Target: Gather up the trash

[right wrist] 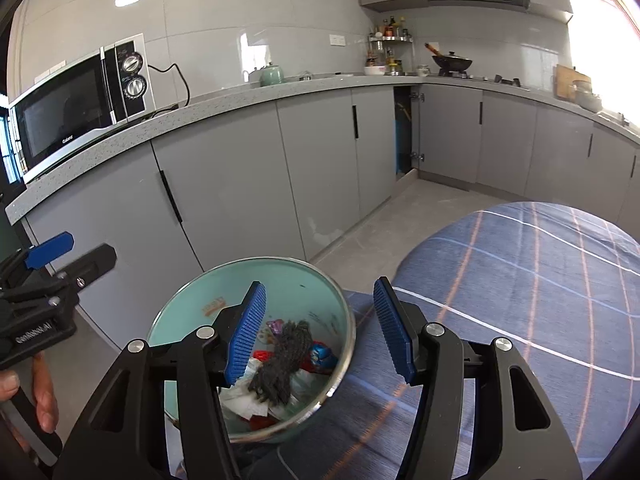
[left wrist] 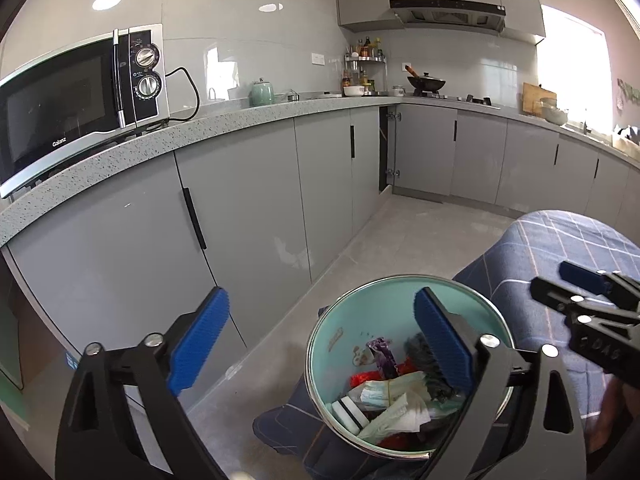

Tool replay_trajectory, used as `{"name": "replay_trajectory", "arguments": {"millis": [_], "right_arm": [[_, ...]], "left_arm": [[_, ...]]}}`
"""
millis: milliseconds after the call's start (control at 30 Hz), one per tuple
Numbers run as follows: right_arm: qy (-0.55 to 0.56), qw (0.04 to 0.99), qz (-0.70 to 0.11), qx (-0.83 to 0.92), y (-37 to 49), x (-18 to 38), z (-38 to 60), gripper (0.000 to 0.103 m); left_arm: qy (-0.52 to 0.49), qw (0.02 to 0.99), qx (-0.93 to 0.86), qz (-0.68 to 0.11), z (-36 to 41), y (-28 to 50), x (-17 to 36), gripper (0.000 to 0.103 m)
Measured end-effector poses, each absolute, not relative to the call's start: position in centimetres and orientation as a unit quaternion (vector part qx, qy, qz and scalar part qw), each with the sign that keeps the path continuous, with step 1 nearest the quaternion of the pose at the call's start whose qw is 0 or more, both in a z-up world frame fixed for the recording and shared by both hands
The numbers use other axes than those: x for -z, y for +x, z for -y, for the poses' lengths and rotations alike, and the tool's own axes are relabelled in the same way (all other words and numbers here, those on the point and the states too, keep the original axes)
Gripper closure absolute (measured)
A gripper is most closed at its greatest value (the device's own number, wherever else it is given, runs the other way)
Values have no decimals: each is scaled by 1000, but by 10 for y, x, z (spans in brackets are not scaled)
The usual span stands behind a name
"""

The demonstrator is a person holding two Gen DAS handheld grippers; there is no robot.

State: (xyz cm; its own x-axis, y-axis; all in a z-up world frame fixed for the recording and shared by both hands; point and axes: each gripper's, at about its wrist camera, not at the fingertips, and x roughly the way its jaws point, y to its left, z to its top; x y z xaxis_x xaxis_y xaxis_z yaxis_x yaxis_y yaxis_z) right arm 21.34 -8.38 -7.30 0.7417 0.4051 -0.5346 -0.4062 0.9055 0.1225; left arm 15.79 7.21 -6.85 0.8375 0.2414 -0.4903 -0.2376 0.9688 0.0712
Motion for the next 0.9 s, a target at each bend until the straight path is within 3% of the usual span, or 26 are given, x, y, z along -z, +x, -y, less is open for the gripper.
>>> {"name": "replay_trajectory", "arguments": {"millis": [400, 900], "right_arm": [[28, 953, -254, -162, 184, 54, 134, 37], [32, 963, -232, -134, 162, 45, 151, 35]], "left_arm": [[10, 963, -81, -257, -41, 157, 69, 6], [9, 969, -53, -243, -28, 146, 59, 6]]}}
